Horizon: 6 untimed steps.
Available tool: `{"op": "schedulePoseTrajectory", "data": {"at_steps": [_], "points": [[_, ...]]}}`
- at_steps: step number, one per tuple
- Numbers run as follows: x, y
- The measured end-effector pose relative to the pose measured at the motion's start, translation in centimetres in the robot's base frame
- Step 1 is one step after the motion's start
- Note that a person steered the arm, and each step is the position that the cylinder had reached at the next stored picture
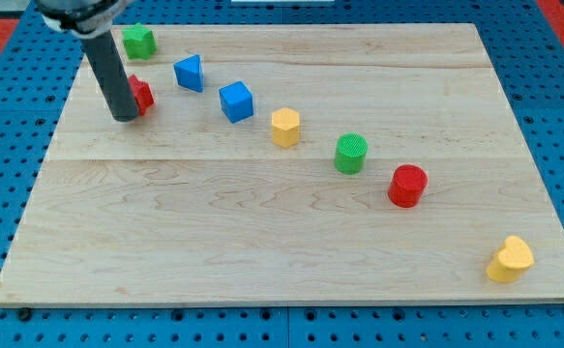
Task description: Move green star right to the blue triangle
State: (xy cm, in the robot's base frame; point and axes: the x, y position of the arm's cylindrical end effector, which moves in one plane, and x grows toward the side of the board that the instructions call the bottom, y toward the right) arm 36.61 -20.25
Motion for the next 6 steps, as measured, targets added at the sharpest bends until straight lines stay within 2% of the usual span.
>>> {"op": "schedulePoseTrajectory", "data": {"at_steps": [1, 2, 3, 4, 5, 6], "points": [[0.4, -3.9], [-5.0, -10.1], [-12.7, -7.4], [-15.0, -3.1], [-13.4, 5.8], [-11.2, 11.8]]}}
